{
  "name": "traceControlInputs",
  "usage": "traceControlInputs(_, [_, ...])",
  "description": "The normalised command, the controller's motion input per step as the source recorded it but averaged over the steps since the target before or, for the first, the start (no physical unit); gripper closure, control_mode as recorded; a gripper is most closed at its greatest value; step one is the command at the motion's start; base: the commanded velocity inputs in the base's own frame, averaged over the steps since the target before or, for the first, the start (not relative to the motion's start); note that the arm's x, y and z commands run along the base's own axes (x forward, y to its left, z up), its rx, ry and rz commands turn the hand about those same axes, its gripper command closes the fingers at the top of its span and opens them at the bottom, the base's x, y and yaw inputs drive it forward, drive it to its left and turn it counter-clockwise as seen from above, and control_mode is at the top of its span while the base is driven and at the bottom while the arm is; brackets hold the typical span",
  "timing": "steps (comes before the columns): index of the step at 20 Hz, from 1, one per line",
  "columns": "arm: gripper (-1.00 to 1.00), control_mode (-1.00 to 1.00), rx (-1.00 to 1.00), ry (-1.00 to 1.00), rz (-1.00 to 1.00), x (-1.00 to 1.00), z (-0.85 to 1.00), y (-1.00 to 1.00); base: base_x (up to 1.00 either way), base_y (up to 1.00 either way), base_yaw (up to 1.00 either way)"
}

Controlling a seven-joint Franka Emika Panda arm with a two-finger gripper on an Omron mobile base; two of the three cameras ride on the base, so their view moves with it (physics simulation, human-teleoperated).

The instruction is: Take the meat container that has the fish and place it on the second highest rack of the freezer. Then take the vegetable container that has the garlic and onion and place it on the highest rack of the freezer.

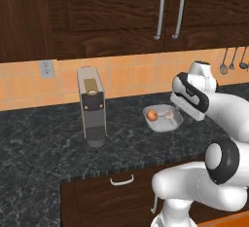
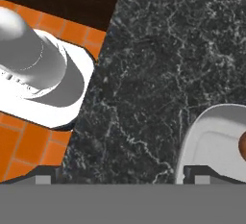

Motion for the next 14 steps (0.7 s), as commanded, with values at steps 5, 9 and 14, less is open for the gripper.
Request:
traceControlInputs(5, [-1.00,-1.00,0.00,0.00,-0.05,0.37,-0.48,0.06,0.00,0.00,0.00])
traceControlInputs(9, [-1.00,-1.00,0.00,0.00,0.00,0.23,-0.53,0.00,0.00,0.00,0.00])
traceControlInputs(14, [-1.00,-1.00,-0.01,0.00,0.00,0.09,-0.26,0.00,0.00,0.00,0.00])
